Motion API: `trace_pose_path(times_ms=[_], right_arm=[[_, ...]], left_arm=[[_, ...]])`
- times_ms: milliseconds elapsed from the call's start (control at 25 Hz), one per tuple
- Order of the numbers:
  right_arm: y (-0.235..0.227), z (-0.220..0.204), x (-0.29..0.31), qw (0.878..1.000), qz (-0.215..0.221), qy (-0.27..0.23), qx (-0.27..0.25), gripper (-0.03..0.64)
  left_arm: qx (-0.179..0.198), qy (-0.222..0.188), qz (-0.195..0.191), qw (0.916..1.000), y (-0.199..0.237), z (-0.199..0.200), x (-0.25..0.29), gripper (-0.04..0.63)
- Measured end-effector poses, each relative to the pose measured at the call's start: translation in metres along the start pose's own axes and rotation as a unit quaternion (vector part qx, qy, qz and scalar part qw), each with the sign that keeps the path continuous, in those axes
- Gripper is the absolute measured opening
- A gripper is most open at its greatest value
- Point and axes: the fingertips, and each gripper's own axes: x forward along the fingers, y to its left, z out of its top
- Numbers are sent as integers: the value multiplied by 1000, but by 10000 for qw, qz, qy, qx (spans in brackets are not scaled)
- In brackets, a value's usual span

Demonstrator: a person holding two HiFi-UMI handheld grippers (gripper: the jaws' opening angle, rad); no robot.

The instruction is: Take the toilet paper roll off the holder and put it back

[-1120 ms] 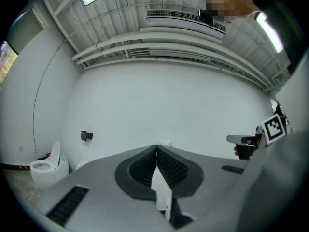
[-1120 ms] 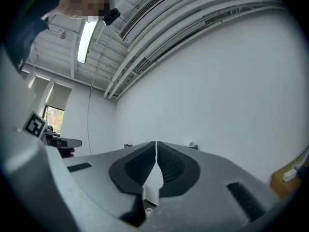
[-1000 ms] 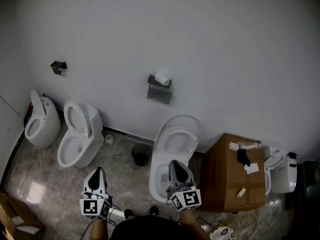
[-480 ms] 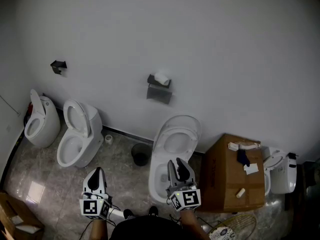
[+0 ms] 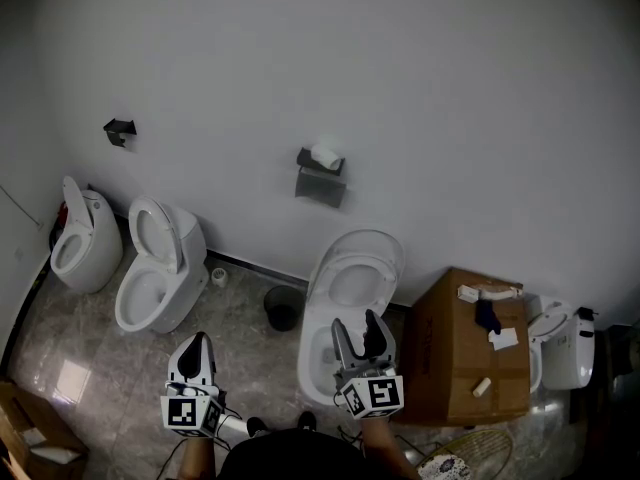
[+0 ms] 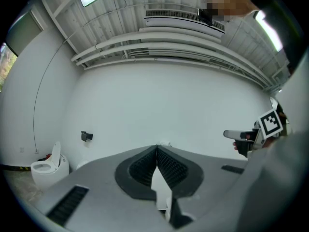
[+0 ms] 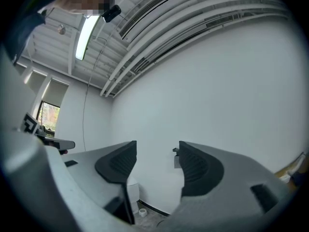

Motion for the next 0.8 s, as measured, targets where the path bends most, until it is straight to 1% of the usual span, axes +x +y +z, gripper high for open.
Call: trace_pose_path(times_ms=[120, 240, 440, 640, 800], right_arm=[[-3, -2, 1, 10000, -49, -14, 57, 286], [-2, -2, 1, 9999, -6, -22, 98, 326], [2, -6, 4, 9996, 193, 24, 191, 433], [6, -8, 6, 9996, 251, 77, -40, 520], [7, -8, 7, 9995, 274, 59, -138, 558]], left_arm=[[-8, 1, -7, 10000, 0, 0, 0, 3], [-13, 6, -21, 10000, 0, -2, 0, 3], [-30, 33, -66, 10000, 1, -4, 2, 3], [-36, 34, -46, 10000, 4, -5, 4, 3], [-67, 19, -56, 10000, 3, -4, 6, 3]])
